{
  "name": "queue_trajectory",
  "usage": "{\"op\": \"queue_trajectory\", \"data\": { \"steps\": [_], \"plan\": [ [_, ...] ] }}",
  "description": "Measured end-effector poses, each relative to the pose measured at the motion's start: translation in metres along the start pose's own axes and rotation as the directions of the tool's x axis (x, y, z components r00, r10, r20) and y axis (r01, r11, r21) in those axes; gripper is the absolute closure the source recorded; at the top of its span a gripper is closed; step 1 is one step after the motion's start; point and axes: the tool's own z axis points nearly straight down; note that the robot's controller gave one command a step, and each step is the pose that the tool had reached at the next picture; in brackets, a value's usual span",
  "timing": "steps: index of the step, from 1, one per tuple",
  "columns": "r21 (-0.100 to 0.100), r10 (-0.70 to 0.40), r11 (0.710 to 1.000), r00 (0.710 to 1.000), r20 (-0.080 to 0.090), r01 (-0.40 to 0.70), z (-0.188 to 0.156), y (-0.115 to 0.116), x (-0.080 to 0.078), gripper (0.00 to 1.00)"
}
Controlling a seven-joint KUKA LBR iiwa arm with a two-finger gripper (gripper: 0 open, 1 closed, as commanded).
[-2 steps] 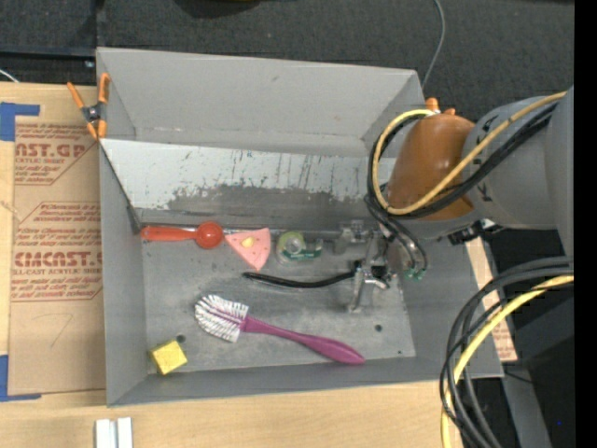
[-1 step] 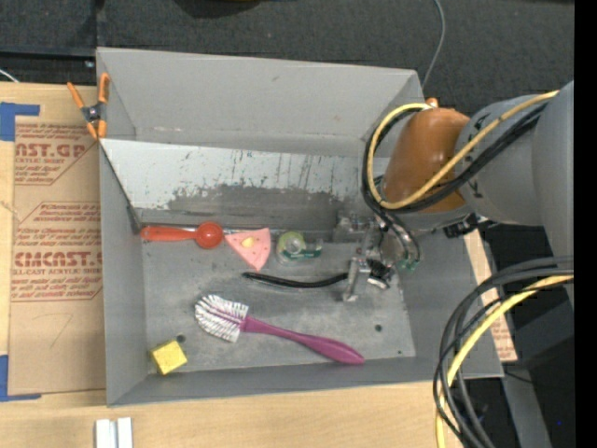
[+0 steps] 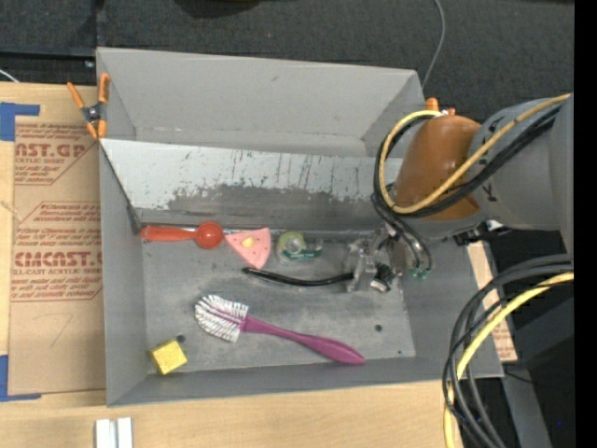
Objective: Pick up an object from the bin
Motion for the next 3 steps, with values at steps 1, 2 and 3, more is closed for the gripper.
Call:
{"op": "queue_trajectory", "data": {
  "steps": [1,2,3],
  "plan": [
    [0.000,0.000,1.000,1.000,0.000,0.000,0.000,0.000,0.000,1.00],
    [0.000,-0.005,1.000,1.000,0.000,0.005,0.003,0.006,0.000,1.00],
    [-0.001,0.126,0.992,0.992,0.000,-0.126,-0.108,-0.039,-0.015,1.00]
  ]
}}
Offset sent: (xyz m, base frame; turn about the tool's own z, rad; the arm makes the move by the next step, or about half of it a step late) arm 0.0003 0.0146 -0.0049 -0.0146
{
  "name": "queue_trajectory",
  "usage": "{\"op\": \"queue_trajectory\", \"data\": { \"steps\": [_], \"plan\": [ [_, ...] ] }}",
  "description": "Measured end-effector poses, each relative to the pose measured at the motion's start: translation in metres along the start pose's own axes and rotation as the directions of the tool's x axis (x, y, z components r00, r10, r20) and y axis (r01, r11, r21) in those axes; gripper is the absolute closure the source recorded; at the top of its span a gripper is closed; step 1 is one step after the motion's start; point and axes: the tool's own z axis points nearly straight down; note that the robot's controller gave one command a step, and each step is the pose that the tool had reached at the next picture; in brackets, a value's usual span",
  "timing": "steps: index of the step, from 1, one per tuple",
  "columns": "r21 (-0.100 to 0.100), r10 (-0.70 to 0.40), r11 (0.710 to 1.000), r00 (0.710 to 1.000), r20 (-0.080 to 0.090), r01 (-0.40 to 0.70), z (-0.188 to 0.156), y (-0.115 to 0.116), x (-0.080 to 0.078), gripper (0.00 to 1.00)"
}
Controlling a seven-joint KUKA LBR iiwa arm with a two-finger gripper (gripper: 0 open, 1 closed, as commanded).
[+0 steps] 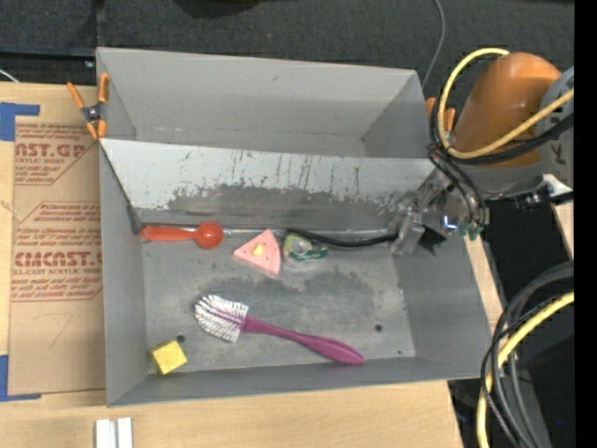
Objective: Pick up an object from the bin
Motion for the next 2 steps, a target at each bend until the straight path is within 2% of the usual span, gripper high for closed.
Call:
{"op": "queue_trajectory", "data": {
  "steps": [1,2],
  "plan": [
    [0.000,-0.095,0.995,0.995,-0.002,0.095,0.090,0.038,0.020,1.00],
    [0.000,-0.081,0.997,0.997,0.000,0.081,0.022,0.026,0.018,1.00]
  ]
}}
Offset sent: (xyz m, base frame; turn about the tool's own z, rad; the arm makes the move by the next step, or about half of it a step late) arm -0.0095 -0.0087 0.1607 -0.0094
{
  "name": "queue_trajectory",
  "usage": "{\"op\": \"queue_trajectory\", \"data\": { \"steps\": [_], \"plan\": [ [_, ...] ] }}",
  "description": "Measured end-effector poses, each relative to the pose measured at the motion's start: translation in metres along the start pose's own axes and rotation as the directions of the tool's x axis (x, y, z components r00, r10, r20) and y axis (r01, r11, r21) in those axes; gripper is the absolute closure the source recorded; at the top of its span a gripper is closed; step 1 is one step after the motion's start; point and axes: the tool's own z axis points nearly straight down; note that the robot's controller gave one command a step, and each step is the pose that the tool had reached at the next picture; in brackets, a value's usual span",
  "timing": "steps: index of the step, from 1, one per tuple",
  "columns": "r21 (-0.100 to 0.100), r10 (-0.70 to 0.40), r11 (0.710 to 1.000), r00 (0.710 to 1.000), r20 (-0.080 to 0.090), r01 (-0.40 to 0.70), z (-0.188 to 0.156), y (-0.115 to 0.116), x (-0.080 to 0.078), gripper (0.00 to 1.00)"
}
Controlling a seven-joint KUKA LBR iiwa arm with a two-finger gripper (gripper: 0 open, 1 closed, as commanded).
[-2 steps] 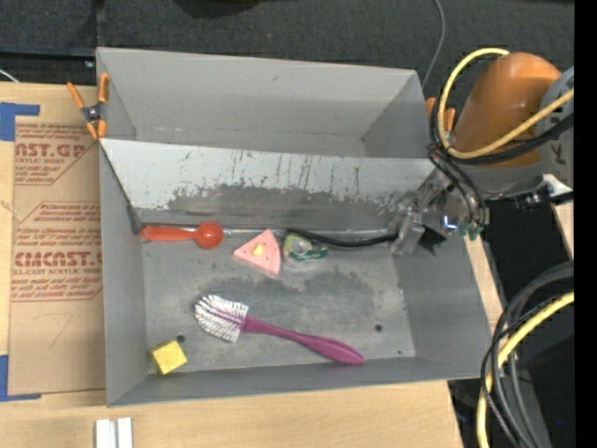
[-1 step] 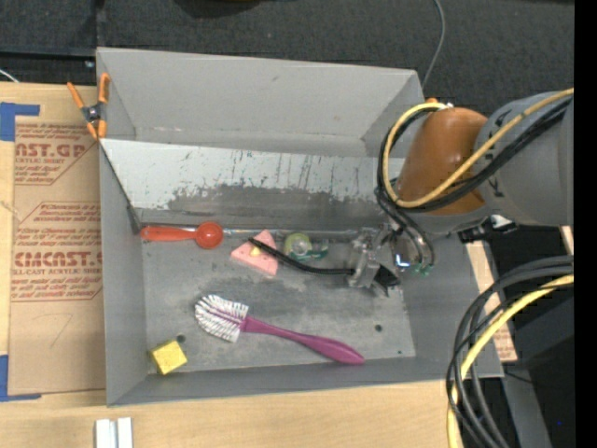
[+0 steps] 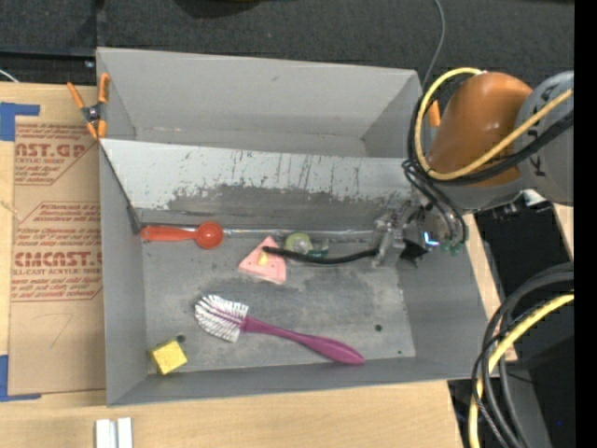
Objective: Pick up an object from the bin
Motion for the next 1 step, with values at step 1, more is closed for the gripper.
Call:
{"op": "queue_trajectory", "data": {
  "steps": [1],
  "plan": [
    [-0.002,-0.106,0.994,0.994,-0.005,0.106,-0.0611,0.0013,0.0130,1.00]
  ]
}}
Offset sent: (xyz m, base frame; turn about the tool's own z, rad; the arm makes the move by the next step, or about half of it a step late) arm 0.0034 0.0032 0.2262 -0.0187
